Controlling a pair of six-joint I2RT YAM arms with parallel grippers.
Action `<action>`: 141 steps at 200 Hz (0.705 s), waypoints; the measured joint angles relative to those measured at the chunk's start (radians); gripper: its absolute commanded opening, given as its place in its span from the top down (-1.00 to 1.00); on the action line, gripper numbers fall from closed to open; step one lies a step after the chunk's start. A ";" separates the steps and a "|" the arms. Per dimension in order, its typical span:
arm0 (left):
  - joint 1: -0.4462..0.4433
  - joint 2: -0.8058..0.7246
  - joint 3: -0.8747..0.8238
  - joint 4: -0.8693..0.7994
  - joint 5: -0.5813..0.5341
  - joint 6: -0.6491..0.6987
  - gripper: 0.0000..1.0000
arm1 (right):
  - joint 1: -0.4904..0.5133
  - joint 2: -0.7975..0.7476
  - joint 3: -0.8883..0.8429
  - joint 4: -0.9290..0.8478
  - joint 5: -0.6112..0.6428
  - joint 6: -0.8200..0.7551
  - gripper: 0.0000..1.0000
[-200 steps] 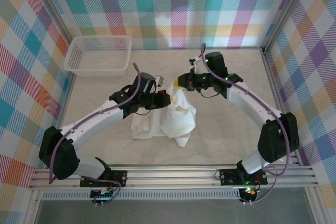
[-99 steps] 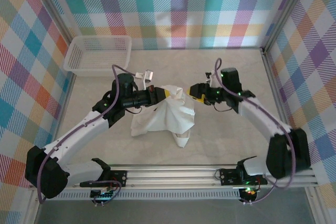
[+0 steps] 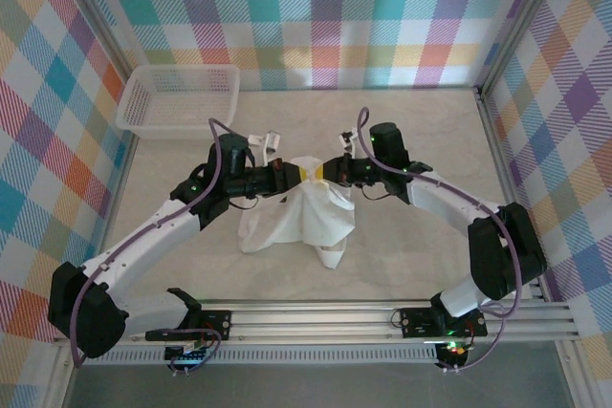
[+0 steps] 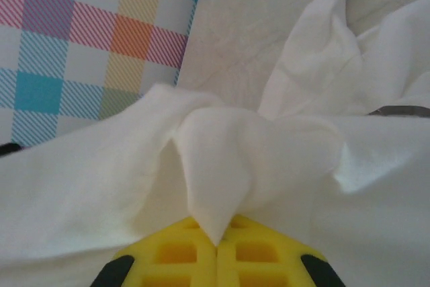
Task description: Fold the inside-out t-shirt
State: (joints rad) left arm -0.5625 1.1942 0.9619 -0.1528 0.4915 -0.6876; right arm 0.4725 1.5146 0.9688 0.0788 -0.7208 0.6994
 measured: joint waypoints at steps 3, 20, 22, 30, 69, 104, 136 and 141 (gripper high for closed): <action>0.005 -0.003 -0.003 -0.008 -0.009 0.000 1.00 | -0.001 -0.003 0.000 0.005 -0.003 0.004 1.00; 0.087 -0.026 -0.072 -0.023 -0.041 0.003 0.99 | -0.009 -0.049 -0.012 0.079 -0.039 0.063 1.00; 0.098 -0.027 -0.082 -0.020 -0.040 0.003 0.96 | -0.011 -0.056 -0.015 0.096 -0.046 0.079 1.00; 0.163 -0.031 -0.138 -0.005 -0.033 0.003 0.82 | -0.018 -0.087 -0.024 0.159 -0.069 0.123 1.00; 0.283 -0.011 -0.186 -0.050 0.070 0.068 -0.17 | -0.028 -0.141 -0.037 0.440 -0.161 0.320 1.00; 0.255 -0.073 0.021 -0.246 -0.004 0.245 -0.32 | -0.029 -0.116 -0.040 0.478 -0.214 0.359 1.00; 0.100 -0.096 0.175 -0.362 -0.185 0.419 -0.35 | -0.029 -0.105 -0.040 0.456 -0.250 0.358 1.00; 0.078 -0.082 0.194 -0.375 -0.203 0.443 -0.42 | -0.028 -0.104 -0.039 0.451 -0.256 0.358 1.00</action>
State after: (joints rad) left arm -0.4843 1.1122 1.1561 -0.5274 0.2886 -0.2447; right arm 0.4446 1.4105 0.9295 0.5301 -0.9771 1.0576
